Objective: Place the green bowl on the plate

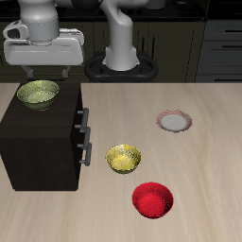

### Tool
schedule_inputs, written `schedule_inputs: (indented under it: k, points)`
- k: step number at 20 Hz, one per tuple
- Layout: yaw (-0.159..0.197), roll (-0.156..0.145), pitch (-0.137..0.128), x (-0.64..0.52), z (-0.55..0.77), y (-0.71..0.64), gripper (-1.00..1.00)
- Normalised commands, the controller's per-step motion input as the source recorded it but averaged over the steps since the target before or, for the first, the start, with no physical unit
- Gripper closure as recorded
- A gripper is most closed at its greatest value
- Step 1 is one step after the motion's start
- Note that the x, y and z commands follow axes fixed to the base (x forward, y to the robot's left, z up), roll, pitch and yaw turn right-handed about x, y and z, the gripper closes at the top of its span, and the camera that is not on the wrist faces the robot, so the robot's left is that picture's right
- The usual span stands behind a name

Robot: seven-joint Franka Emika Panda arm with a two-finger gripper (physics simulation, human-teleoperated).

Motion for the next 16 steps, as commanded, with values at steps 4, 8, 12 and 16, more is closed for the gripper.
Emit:
schedule_inputs:
  k: [4,8,12,16]
  points:
    - [-0.011,0.000,0.019,0.04,-0.15,0.05,-1.00]
    - [-0.001,0.002,0.016,0.03,-0.17,0.02,-1.00]
    - [-0.007,-0.006,0.028,0.06,-0.21,0.01,-1.00]
    - [0.009,0.034,0.037,0.01,-0.26,0.21,-1.00]
